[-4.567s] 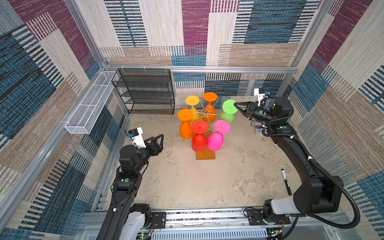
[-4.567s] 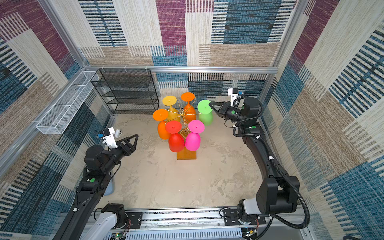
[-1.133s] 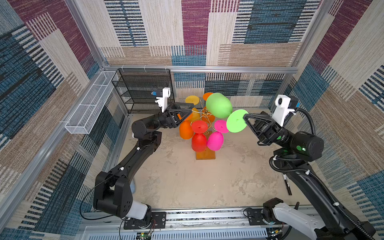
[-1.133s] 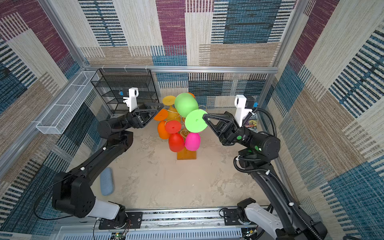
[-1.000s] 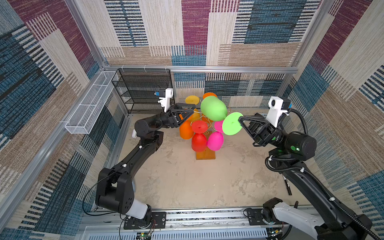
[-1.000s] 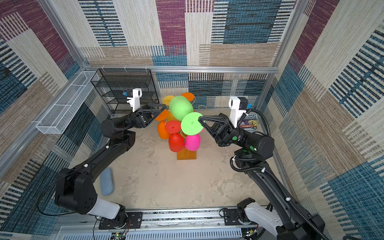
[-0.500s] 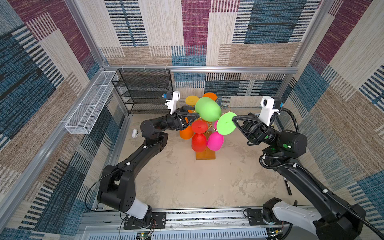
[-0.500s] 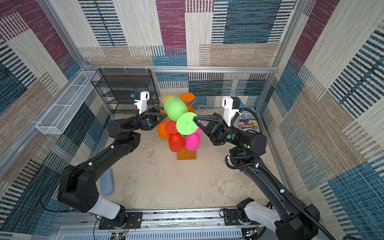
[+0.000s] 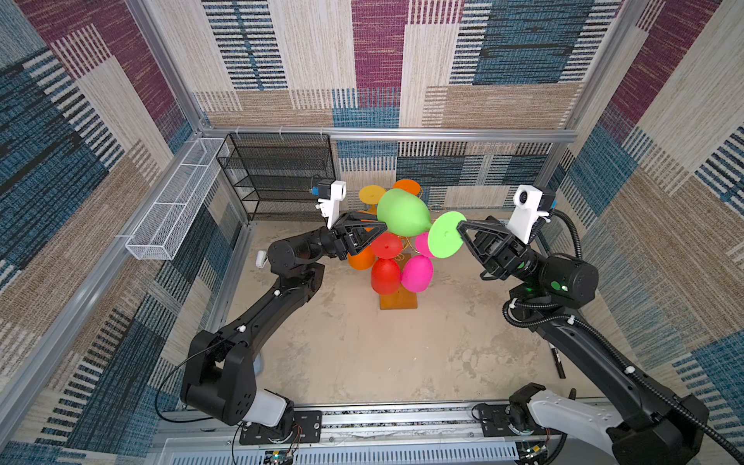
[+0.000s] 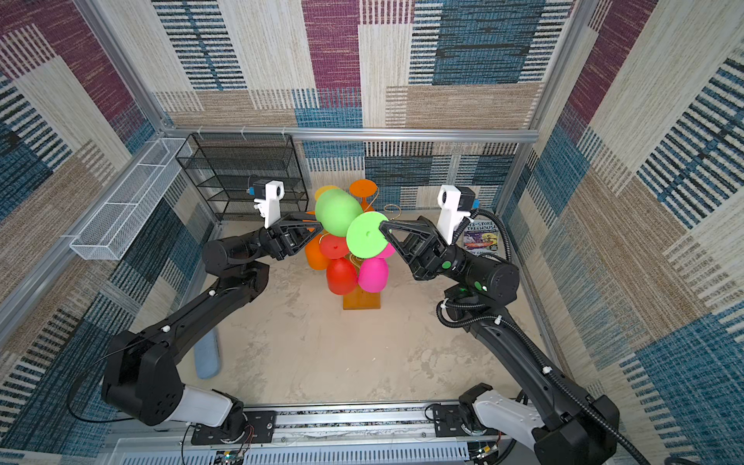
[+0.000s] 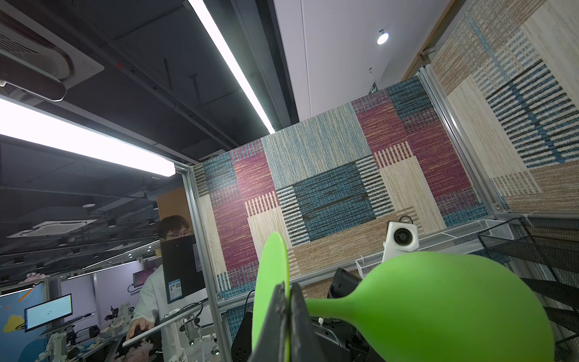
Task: Take the wine glass off the wine glass rack
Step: Place the wine glass at the bottom-center of the table.
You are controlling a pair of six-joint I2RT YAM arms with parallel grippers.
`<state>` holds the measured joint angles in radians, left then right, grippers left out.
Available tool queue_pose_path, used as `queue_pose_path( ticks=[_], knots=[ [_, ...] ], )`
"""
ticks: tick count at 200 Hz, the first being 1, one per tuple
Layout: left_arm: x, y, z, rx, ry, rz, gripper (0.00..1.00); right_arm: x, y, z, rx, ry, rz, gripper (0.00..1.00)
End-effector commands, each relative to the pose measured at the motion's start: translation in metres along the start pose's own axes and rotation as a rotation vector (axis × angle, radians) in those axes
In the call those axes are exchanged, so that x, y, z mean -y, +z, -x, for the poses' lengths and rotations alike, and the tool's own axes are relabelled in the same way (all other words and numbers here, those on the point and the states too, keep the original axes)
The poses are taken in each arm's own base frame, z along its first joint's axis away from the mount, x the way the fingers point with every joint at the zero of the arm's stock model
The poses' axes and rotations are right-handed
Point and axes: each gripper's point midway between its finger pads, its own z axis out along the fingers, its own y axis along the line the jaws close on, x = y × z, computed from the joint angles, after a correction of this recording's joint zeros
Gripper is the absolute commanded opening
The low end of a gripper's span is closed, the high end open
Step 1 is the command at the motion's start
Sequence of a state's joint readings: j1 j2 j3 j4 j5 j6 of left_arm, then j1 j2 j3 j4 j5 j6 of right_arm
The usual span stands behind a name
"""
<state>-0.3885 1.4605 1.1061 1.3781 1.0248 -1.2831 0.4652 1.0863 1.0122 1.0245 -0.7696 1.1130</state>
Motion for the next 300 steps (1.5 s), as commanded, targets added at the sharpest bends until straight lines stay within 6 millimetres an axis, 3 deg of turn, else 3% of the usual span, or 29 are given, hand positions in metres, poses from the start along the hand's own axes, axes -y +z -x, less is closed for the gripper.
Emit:
queue_pose_path(
  ticks=[1,54,138,189,247,300],
  knots=[
    [0.014,0.001,-0.001,-0.005,0.042,-0.03,0.29,0.018,0.0,-0.009,-0.033,0.015,-0.062,0.0],
    [0.033,-0.001,0.003,0.008,0.076,-0.045,0.19,0.035,0.0,-0.012,-0.029,0.037,-0.11,0.0],
    [0.055,-0.005,0.003,0.016,0.118,-0.058,0.13,0.064,0.002,-0.017,-0.042,0.094,-0.164,0.0],
    [0.067,-0.009,0.0,0.02,0.149,-0.063,0.11,0.096,-0.004,-0.019,-0.05,0.176,-0.208,0.0],
    [0.066,-0.011,-0.001,0.031,0.159,-0.054,0.05,0.124,-0.011,-0.02,-0.066,0.241,-0.238,0.0],
    [0.056,-0.011,0.0,0.042,0.151,-0.037,0.0,0.134,-0.02,-0.013,-0.058,0.223,-0.284,0.02]
  ],
)
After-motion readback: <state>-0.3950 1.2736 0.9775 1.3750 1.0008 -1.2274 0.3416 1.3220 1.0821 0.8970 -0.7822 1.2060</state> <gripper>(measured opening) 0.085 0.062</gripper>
